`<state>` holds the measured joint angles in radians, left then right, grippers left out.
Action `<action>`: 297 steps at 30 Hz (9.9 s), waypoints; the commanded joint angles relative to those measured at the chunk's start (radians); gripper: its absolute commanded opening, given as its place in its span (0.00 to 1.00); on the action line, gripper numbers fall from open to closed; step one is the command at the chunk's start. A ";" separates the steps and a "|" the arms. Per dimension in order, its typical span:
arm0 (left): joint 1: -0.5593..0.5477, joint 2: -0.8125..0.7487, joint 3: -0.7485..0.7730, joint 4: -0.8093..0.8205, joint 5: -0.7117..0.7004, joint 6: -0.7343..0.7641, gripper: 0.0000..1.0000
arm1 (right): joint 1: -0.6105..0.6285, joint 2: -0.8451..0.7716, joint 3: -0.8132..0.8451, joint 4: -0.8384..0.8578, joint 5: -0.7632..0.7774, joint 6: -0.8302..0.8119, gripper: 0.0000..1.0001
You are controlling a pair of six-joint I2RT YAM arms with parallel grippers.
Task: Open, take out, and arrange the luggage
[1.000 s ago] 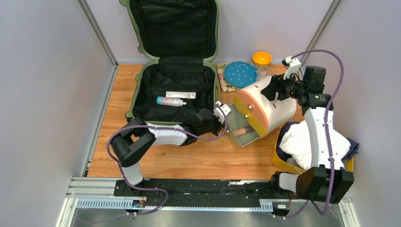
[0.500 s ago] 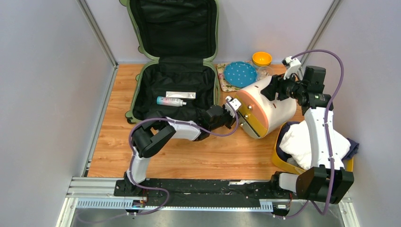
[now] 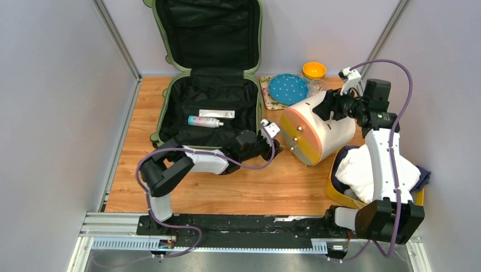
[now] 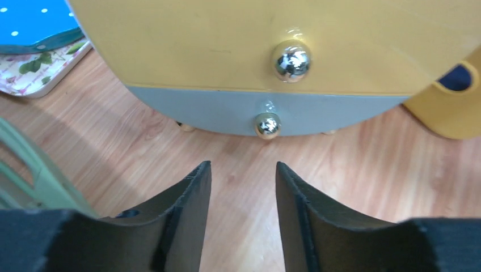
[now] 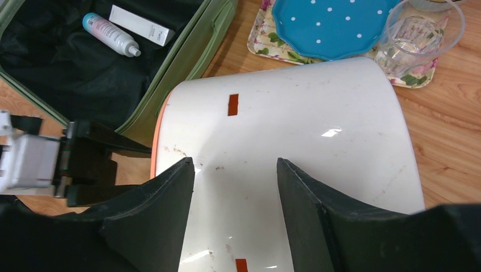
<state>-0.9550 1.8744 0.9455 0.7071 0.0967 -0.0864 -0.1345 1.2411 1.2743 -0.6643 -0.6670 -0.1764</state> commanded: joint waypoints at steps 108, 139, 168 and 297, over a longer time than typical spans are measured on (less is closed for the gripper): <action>0.756 -0.012 0.461 -1.362 0.338 1.400 0.68 | -0.007 0.037 -0.030 -0.149 0.041 0.034 0.62; 0.670 -0.147 0.541 -1.278 0.521 0.780 0.00 | -0.007 0.024 -0.015 -0.156 0.047 0.040 0.62; 0.027 -0.186 0.593 -1.183 0.396 1.694 0.00 | -0.005 -0.028 -0.059 -0.026 -0.006 0.153 0.62; -0.047 -0.051 0.472 -0.445 0.052 -0.022 0.55 | -0.005 -0.035 -0.139 -0.018 -0.016 0.138 0.59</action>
<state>-0.9897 1.8084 1.3396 0.2420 0.1982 -0.0513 -0.1345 1.1831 1.1786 -0.5594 -0.7166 -0.0551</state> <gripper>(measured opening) 0.553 0.591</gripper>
